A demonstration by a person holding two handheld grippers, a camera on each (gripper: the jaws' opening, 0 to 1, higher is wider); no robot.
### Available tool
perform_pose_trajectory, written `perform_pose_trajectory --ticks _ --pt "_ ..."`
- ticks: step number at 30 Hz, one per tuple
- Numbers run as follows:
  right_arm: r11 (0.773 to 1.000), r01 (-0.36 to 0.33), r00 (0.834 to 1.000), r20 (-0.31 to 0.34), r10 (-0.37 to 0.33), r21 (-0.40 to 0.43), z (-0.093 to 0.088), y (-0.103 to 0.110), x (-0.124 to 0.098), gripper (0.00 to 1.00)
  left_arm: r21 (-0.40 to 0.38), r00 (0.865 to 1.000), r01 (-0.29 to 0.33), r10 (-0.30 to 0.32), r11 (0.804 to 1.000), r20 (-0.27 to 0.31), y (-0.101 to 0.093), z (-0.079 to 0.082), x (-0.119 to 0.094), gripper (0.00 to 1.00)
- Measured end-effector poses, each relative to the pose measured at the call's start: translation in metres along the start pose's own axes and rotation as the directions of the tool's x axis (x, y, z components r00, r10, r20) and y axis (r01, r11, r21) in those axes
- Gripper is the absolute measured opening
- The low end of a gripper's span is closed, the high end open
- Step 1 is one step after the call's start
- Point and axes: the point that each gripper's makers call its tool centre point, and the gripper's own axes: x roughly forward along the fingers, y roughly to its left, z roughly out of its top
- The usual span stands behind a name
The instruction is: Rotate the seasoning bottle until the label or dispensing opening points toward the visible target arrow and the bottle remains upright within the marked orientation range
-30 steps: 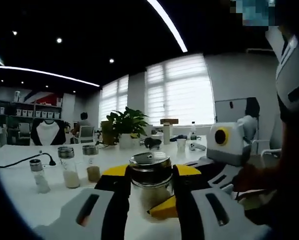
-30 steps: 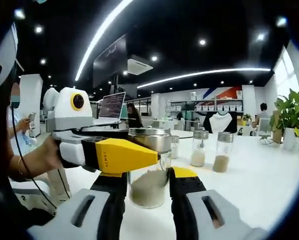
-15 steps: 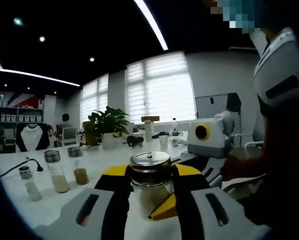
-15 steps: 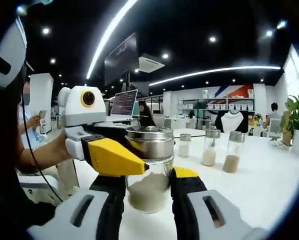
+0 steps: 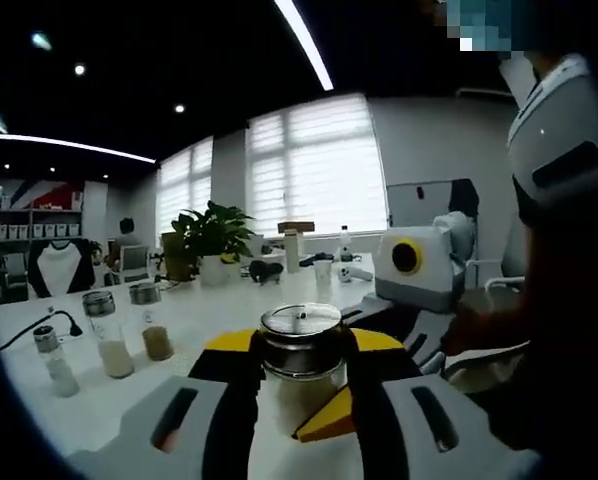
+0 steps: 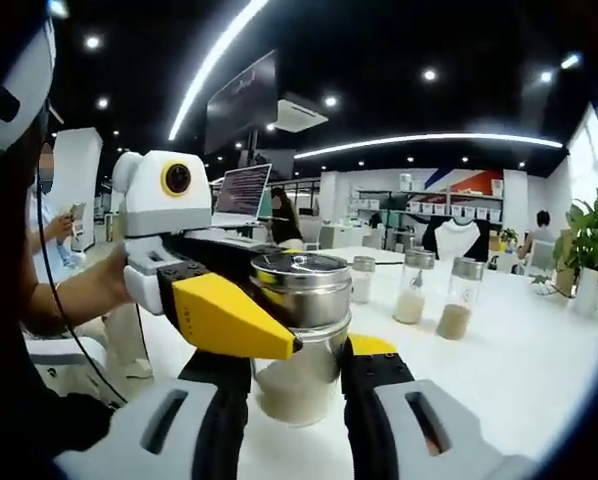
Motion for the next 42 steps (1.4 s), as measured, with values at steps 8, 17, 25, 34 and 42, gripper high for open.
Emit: perform_pose_trajectory --ticks 8,17,25,34,42 --pt "0.997 0.063 0.998 -0.020 -0.064 -0.042 -0.004 -0.008 -0.002 0.33 -0.042 0.999 -0.038 0.039 0.998 0.009 0.003 -0.001 0.006 0.36" --pt "0.993 0.113 0.994 -0.012 -0.112 0.030 -0.002 -0.016 -0.001 0.33 -0.080 0.992 -0.119 0.121 0.990 0.020 0.010 0.002 0.012 0.36" --pt "0.986 0.168 0.985 -0.046 -0.167 0.012 -0.008 -0.025 0.001 0.33 -0.055 0.983 -0.184 0.184 0.981 -0.014 0.014 -0.004 0.016 0.36" --pt "0.982 0.190 0.981 -0.055 -0.188 0.021 -0.010 -0.028 0.001 0.33 -0.084 0.965 -0.263 0.262 0.961 -0.023 0.017 -0.006 0.017 0.37" --pt "0.982 0.186 0.982 -0.051 -0.184 0.033 -0.009 -0.029 0.002 0.33 -0.131 0.948 -0.316 0.318 0.940 0.002 0.021 -0.004 0.016 0.37"
